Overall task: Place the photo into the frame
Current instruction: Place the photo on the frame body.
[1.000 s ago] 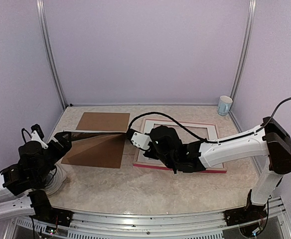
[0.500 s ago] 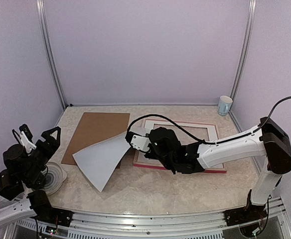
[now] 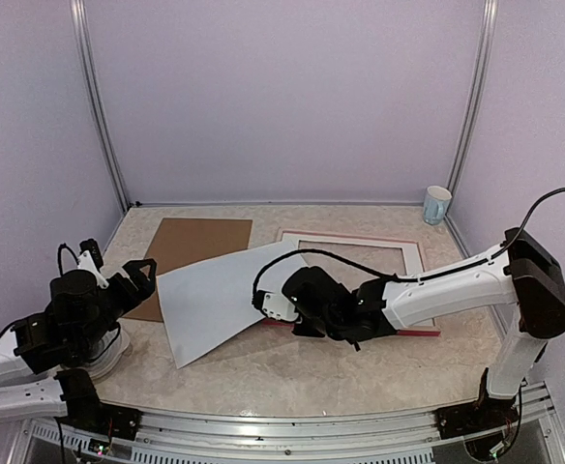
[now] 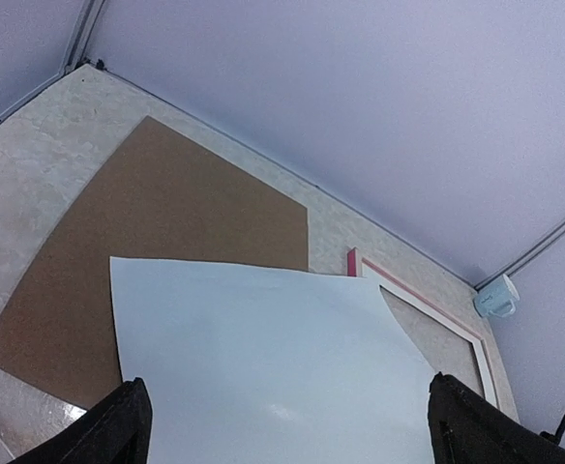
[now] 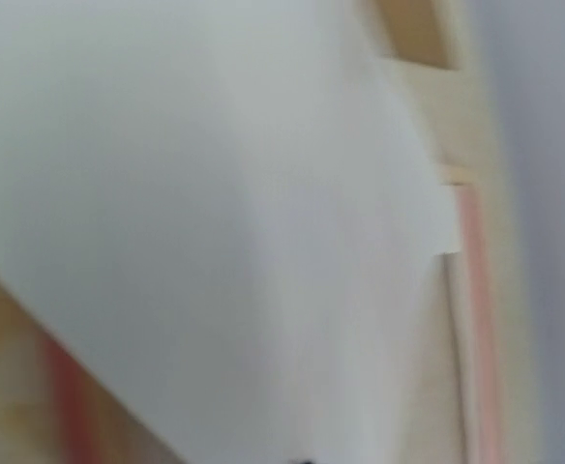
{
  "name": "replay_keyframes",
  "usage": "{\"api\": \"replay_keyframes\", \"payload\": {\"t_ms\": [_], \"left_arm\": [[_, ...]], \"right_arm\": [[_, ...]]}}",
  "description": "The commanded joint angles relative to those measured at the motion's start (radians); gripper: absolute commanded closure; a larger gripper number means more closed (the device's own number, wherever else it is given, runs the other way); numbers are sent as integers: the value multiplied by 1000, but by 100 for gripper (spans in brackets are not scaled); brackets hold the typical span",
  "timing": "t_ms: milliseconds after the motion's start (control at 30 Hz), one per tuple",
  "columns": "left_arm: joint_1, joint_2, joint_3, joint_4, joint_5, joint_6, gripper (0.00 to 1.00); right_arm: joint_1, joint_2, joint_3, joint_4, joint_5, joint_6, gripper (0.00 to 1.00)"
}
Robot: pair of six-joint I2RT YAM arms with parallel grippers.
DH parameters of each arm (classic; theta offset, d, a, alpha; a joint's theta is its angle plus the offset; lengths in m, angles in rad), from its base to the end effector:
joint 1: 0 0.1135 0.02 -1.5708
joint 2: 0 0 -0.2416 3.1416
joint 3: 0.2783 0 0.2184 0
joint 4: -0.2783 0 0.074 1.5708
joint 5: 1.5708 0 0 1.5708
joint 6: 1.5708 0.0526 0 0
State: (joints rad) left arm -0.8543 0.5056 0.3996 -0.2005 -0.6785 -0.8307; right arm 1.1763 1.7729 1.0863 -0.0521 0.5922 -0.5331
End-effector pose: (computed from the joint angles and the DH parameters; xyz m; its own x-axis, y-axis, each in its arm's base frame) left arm 0.1125 -0.0789 0.2333 -0.2770 -0.5573 -0.7828 -0.0154 0.8171 -0.5763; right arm 0.1639 0.3173 0.1843 0.0858 -0.8910 -0.4457 -0.6546 0.2869 -0.6994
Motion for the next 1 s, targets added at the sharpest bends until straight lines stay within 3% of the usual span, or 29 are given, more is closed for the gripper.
{"api": "replay_keyframes", "payload": {"t_ms": [0,300,633,967], "left_arm": [[-5,49,-13,95,39,-1,2],[-5,109,-24,130,48,9,2],[-3,318,-23,192,64,33,1],[16,547,-6,280,135,45,1]], "right_arm": [[31,-13,14,-179,-191,131,79],[28,-11,53,-282,-455,218,33],[-296,-79,155,-272,-803,517,21],[-586,84,186,-164,-1148,919,19]]}}
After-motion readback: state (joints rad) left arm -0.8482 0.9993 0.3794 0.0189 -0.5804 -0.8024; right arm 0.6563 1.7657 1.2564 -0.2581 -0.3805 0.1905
